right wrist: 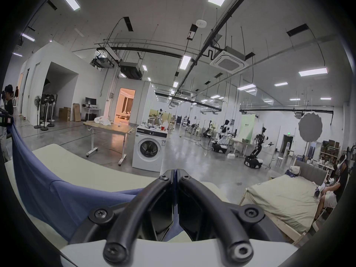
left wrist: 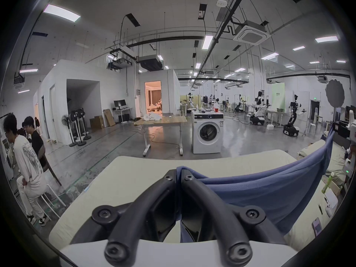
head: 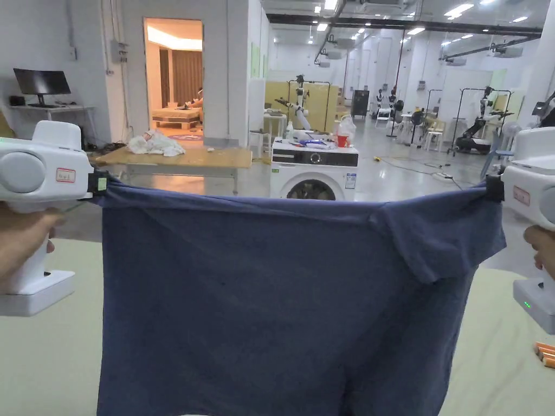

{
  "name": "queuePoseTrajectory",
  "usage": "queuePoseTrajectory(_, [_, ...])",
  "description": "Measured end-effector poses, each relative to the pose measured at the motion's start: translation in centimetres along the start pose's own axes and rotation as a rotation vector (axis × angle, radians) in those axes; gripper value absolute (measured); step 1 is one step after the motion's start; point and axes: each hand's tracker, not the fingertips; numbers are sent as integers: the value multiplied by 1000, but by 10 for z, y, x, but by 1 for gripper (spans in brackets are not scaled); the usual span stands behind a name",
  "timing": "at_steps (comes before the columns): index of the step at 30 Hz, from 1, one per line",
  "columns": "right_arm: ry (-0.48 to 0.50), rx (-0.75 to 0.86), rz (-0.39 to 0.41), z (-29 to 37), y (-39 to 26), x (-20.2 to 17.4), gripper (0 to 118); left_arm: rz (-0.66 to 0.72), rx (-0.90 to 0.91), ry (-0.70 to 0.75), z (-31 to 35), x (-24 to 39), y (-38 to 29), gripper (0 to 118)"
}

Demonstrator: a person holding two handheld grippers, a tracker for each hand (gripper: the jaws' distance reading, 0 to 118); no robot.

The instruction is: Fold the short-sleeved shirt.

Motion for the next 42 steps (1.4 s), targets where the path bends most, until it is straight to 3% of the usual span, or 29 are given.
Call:
queuePoseTrajectory(14, [-88,97,31,-58,100,4,1,-40,91,46,-28,7,107,0])
queuePoseTrajectory(22, [-121,127,29,-79,119,7,1,-12,128,44,-39,6,124,0])
queuePoseTrajectory(27, [-115,114,87,-84,90,-5,1,-39,96,57,-55,10,94,0])
queuePoseTrajectory(36, [-44,5,79,-67,-6,-19,1,-19,-27,21,-67,2,-14,0])
queuePoseTrajectory(42, [-14,-64,75,-19,-78,-25,1,27,-78,-18,-33,-4,-95,0])
